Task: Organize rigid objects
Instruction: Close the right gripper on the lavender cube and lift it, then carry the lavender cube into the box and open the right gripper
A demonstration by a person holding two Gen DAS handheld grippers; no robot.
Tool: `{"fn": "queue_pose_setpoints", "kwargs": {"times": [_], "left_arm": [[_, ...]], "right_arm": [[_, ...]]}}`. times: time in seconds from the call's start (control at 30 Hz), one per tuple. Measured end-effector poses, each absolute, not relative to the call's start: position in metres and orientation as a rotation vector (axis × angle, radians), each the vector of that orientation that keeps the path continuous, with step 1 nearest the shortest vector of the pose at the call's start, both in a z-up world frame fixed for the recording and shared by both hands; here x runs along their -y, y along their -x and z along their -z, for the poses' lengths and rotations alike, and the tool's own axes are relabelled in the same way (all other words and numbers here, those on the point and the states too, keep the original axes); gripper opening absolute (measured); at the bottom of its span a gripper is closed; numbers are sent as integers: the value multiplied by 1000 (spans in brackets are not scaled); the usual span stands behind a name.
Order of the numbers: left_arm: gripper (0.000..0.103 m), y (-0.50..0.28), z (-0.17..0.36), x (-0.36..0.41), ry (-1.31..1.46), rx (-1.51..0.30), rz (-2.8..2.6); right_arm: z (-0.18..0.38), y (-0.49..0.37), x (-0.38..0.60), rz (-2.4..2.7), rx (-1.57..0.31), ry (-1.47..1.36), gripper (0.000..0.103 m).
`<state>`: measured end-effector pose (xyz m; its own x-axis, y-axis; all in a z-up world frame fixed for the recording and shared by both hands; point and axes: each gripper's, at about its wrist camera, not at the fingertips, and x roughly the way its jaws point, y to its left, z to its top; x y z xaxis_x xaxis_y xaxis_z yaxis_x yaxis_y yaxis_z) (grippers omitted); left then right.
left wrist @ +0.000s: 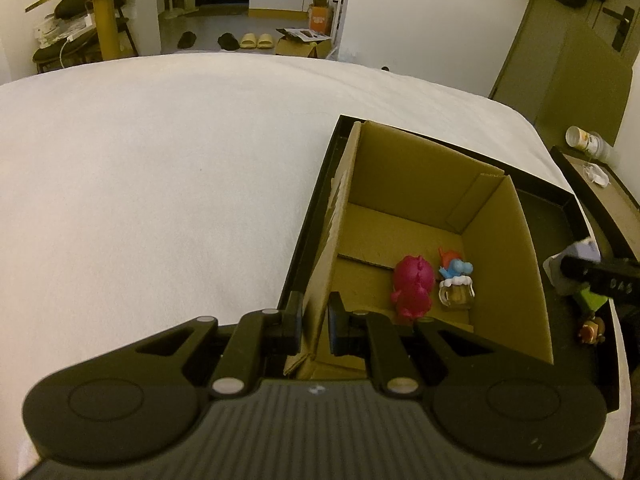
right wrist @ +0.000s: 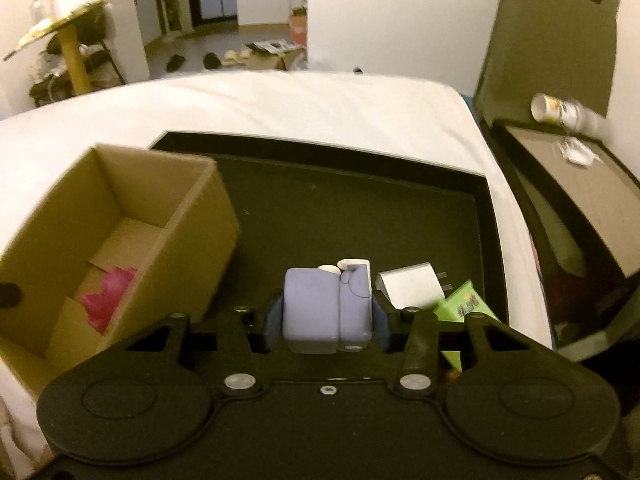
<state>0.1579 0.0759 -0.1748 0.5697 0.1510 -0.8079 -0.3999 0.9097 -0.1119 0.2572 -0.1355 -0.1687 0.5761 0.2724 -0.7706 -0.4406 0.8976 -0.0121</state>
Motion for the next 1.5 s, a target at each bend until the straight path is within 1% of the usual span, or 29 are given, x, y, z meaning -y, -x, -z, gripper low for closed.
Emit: {"fn": "queue_pose_setpoints", "kwargs": {"times": [0.3, 0.97, 1.5], "left_arm": [[11, -157, 176, -75, 294, -910, -329], [11, -158, 174, -76, 296, -911, -325], [11, -158, 176, -78, 306, -907, -320]], "right_arm": [[139, -251, 118, -504, -795, 237, 44], [107, -239, 77, -624, -711, 268, 44], [114, -223, 37, -749, -722, 320, 44]]}}
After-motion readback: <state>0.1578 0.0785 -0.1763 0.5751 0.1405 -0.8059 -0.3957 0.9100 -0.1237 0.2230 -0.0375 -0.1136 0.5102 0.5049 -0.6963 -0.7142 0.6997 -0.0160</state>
